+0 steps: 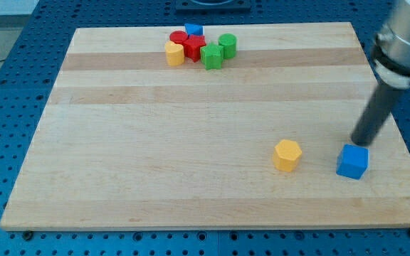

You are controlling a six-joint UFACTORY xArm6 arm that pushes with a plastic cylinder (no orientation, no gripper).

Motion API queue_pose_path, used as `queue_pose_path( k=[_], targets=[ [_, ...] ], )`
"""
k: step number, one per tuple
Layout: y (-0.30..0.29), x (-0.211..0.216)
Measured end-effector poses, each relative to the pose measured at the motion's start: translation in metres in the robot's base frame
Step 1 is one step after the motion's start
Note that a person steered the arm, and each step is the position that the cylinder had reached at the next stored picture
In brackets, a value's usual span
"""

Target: Move the yellow heart below the red circle

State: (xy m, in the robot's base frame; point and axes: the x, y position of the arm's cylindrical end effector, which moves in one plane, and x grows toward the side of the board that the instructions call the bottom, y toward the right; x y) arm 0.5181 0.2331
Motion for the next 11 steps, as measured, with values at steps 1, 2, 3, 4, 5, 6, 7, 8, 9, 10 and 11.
queue_pose_path(
  k=[1, 2, 3, 4, 5, 6, 7, 8, 9, 10, 11],
  targets=[
    [-0.013, 0.052],
    [-0.008, 0.042],
    [-0.008, -0.043],
    [-0.06, -0.121],
    [-0.085, -0.187],
    [-0.085, -0.265],
    [-0.141, -0.304],
    [-0.243, -0.292],
    [-0.319, -0.244],
    [-0.334, -0.21],
    [-0.34, -0.21]
  ],
)
